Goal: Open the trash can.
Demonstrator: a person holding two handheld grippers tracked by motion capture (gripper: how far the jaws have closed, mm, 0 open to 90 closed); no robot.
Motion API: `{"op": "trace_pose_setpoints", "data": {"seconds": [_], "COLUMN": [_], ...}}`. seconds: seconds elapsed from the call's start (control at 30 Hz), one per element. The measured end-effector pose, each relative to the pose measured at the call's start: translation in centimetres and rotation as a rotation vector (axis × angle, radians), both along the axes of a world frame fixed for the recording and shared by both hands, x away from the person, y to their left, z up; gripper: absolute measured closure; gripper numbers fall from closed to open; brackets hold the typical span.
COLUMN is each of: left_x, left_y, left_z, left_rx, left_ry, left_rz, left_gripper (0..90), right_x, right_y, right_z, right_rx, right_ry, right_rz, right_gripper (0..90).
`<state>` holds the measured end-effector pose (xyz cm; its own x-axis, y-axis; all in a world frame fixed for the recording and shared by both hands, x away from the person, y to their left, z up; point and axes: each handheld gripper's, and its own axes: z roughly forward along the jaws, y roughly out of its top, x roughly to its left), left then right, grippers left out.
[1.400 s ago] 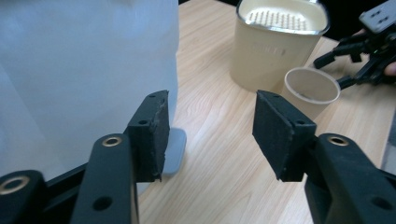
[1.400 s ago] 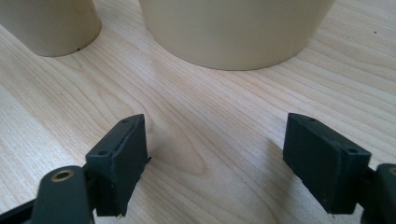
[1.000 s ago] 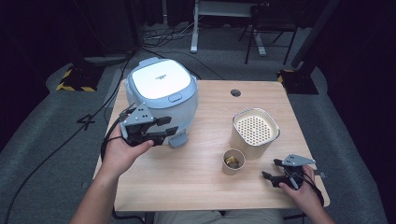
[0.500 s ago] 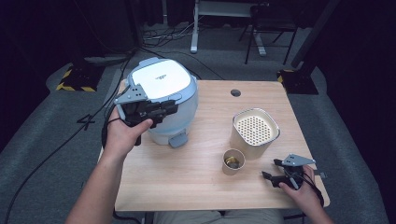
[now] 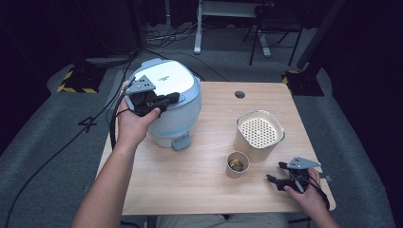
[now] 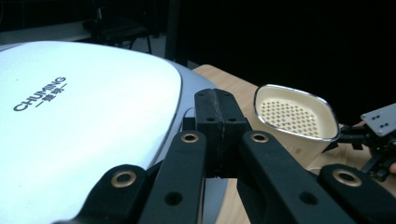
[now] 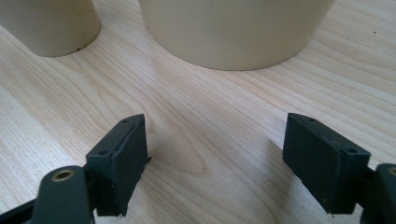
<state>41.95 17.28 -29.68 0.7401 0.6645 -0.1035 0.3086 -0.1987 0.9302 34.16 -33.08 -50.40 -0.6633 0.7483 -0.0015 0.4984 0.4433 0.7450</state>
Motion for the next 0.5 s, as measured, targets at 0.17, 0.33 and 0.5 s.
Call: {"op": "trace_pose_setpoints", "data": {"seconds": [0.17, 0.33, 0.5], "left_x": [0.1, -0.2, -0.3], "left_y": [-0.5, -1.0, -1.2], "left_z": [0.0, 0.2, 0.4], "left_rx": [0.033, 0.088, 0.1], "left_ry": [-0.017, -0.045, -0.013], "left_rz": [0.011, 0.021, 0.026], "left_gripper": [89.7, 89.7, 89.7], "right_x": [0.0, 0.0, 0.0], "right_y": [0.0, 0.0, 0.0], "right_z": [0.0, 0.0, 0.0], "right_rx": [0.0, 0.0, 0.0], "right_ry": [0.0, 0.0, 0.0], "right_rz": [0.0, 0.0, 0.0], "right_gripper": [22.5, 22.5, 22.5]}}
